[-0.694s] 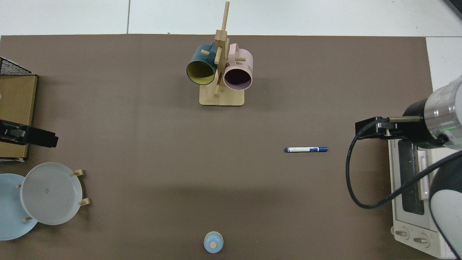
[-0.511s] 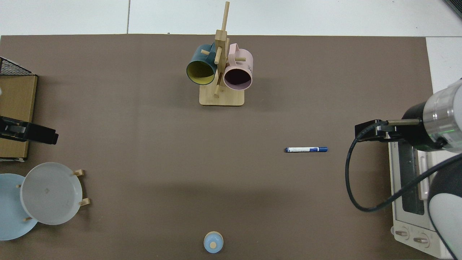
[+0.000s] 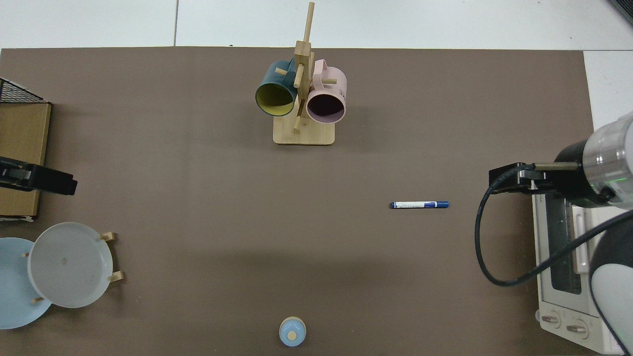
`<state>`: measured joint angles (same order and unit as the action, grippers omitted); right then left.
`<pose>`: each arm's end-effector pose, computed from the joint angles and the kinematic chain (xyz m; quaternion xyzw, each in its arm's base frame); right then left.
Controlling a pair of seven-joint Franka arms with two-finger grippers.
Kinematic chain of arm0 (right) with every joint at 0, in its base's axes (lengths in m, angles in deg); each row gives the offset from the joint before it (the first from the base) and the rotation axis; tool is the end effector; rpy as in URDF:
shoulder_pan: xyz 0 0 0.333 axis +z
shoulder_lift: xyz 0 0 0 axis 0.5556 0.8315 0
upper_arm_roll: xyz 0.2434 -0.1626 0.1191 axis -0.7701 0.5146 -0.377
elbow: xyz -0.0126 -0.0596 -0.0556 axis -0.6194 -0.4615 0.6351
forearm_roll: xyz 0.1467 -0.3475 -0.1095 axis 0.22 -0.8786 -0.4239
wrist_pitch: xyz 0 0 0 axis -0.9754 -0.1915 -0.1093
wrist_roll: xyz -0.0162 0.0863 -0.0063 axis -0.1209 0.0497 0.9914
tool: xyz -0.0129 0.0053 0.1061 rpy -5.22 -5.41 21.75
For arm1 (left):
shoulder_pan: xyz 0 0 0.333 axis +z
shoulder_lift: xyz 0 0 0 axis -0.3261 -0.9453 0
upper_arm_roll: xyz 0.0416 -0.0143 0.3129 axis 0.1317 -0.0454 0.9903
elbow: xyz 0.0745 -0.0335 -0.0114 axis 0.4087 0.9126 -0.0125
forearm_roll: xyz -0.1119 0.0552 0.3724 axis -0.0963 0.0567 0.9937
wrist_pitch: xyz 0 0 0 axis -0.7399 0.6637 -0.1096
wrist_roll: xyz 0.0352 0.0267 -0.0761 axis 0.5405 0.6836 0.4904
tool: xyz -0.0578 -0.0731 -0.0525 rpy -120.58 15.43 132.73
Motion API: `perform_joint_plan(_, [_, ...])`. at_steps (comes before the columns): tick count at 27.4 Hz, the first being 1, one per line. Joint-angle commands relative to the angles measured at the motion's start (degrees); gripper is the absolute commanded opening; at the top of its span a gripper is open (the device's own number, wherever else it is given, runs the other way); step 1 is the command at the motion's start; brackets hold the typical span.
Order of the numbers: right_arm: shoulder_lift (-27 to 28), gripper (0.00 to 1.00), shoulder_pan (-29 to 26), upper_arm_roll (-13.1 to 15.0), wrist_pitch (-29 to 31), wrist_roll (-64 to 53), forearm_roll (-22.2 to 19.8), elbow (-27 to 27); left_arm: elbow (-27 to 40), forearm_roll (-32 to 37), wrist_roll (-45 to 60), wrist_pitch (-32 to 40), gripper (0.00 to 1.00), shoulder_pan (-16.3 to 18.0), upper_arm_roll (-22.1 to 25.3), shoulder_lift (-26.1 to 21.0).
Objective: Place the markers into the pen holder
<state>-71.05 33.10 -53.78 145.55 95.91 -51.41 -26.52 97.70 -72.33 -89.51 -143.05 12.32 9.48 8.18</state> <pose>0.5201 0.0935 0.6545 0.9982 -0.0585 -0.0070 0.0064 0.5370 -0.0223 0.6671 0.9940 -0.1084 -0.0158 0.0018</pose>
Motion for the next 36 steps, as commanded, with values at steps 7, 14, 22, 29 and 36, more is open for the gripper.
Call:
perform_joint_plan(7, [-1.20,1.00,0.30,-0.24,8.06,26.59,0.13,-5.55,-1.08,-0.29,-0.23,1.72,1.00,0.38,0.06,-0.17])
perform_joint_plan(14, [-0.58,0.99,0.12,-0.24,14.29,46.46,0.31,-9.41,-0.46,-0.29,-0.31,1.90,1.00,0.47,0.15,0.44])
perform_joint_plan(22, [0.12,0.99,-0.58,-0.24,21.93,60.97,0.31,-18.81,0.15,-0.29,-0.31,2.07,1.00,0.47,0.23,0.88])
perform_joint_plan(29, [3.81,0.98,-0.58,-0.24,29.24,69.94,0.39,-24.62,1.12,-0.29,-0.31,2.07,1.00,0.47,0.23,1.41])
perform_joint_plan(36, [5.40,0.98,-0.50,-0.24,38.02,73.82,3.11,-31.47,1.91,-0.29,-0.40,2.07,1.00,0.38,0.23,1.94])
